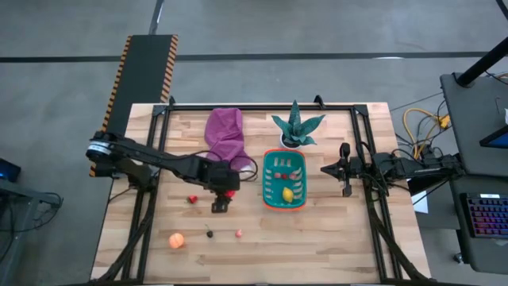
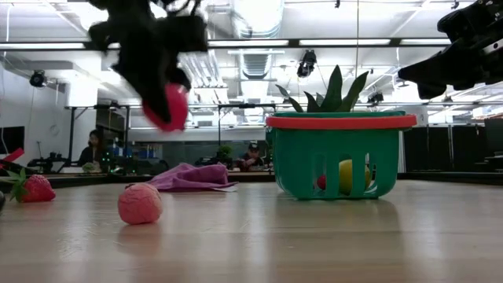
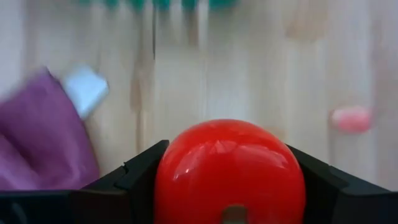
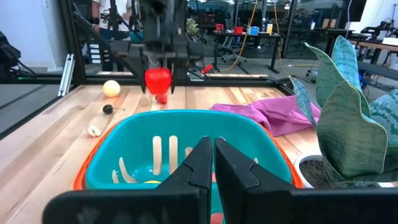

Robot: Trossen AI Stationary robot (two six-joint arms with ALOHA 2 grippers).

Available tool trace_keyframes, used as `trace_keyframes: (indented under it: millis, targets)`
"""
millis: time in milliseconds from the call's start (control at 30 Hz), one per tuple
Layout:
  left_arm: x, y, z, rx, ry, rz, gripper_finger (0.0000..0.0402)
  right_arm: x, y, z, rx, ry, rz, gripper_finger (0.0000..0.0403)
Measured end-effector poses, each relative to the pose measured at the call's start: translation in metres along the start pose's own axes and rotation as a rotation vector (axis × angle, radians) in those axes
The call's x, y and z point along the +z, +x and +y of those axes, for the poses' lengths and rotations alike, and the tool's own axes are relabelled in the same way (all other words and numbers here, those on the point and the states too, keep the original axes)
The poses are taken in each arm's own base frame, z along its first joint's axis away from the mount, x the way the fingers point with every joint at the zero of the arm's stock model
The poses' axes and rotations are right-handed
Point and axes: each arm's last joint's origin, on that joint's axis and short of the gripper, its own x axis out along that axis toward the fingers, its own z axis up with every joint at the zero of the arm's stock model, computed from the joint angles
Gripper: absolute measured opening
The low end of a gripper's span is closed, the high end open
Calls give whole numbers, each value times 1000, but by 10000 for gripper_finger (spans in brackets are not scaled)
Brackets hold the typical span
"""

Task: Pick and placing Produce into tupperware
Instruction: Put the red apple into the blue basket

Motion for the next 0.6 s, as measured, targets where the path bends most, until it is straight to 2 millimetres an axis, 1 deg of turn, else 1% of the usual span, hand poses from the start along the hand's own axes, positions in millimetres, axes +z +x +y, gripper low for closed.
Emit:
trace_keyframes:
  millis: [233,433,600]
  targets:
    - [28,-24,0,111,108,-155,238,0,0,0,0,0,-1,9]
    - [52,-38,1,127,210,-286,238,0,0,0,0,0,-1,9]
    - [70,-44,9,155,232,-323,238,0,0,0,0,0,-2,9]
